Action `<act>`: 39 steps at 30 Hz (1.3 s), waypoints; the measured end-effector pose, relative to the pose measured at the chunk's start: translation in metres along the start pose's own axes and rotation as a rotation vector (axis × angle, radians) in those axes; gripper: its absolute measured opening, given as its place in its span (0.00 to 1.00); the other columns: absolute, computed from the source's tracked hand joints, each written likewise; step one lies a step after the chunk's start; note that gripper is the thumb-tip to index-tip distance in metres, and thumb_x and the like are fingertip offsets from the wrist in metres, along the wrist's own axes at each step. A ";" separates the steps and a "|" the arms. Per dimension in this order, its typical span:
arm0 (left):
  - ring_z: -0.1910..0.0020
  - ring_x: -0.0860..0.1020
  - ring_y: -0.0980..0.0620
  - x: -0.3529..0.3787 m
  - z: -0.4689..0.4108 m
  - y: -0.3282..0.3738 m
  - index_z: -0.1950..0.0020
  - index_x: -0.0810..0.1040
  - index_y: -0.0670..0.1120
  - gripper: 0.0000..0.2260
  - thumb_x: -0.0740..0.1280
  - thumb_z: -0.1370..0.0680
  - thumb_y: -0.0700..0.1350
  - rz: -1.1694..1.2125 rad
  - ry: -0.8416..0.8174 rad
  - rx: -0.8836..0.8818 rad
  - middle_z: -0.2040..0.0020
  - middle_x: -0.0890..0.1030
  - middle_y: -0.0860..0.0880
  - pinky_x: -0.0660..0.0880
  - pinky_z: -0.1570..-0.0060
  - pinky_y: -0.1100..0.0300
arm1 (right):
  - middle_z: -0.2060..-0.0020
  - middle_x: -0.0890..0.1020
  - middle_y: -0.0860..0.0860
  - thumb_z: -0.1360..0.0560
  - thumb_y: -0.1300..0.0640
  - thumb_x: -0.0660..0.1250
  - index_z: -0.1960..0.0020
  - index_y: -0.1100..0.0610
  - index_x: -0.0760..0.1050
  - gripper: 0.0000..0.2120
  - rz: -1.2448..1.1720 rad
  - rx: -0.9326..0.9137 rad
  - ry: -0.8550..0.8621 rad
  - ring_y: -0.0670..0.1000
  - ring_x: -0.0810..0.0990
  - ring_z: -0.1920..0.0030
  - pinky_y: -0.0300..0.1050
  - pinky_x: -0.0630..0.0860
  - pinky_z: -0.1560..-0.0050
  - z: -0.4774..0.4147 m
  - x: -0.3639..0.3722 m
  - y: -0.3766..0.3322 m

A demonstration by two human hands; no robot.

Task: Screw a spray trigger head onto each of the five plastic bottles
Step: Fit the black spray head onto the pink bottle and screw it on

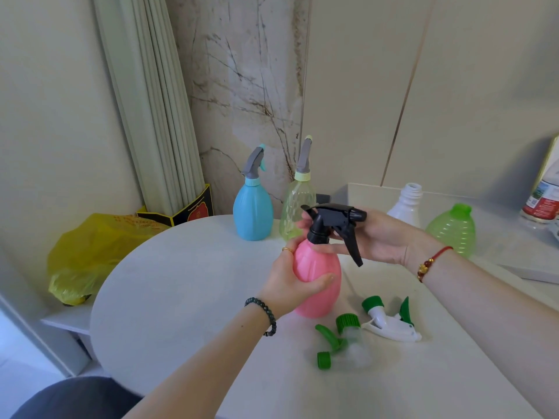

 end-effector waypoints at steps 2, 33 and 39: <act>0.45 0.75 0.57 0.000 -0.001 -0.001 0.38 0.60 0.59 0.32 0.74 0.36 0.49 0.004 0.000 -0.004 0.47 0.73 0.60 0.74 0.49 0.62 | 0.50 0.83 0.55 0.25 0.68 0.57 0.45 0.61 0.77 0.14 0.159 -0.075 0.044 0.50 0.82 0.48 0.46 0.81 0.50 -0.001 -0.004 0.001; 0.46 0.76 0.62 0.002 0.001 0.002 0.44 0.66 0.60 0.29 0.76 0.38 0.44 0.046 0.041 0.006 0.46 0.76 0.57 0.74 0.49 0.67 | 0.51 0.78 0.46 0.33 0.56 0.73 0.49 0.42 0.71 0.18 0.604 -0.710 0.838 0.39 0.76 0.48 0.26 0.70 0.50 0.017 -0.006 0.023; 0.48 0.73 0.70 0.001 0.002 0.004 0.41 0.63 0.60 0.31 0.76 0.37 0.44 0.025 0.053 0.023 0.46 0.74 0.60 0.72 0.51 0.74 | 0.51 0.80 0.43 0.30 0.57 0.70 0.50 0.47 0.73 0.12 0.623 -0.706 0.786 0.38 0.77 0.48 0.28 0.72 0.48 0.021 -0.009 0.031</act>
Point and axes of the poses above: each hand's wrist, its own z-axis away from the middle knuckle, its own x-axis out of the palm, y = z × x, the point moved 8 cm from there along -z, towards the middle knuckle
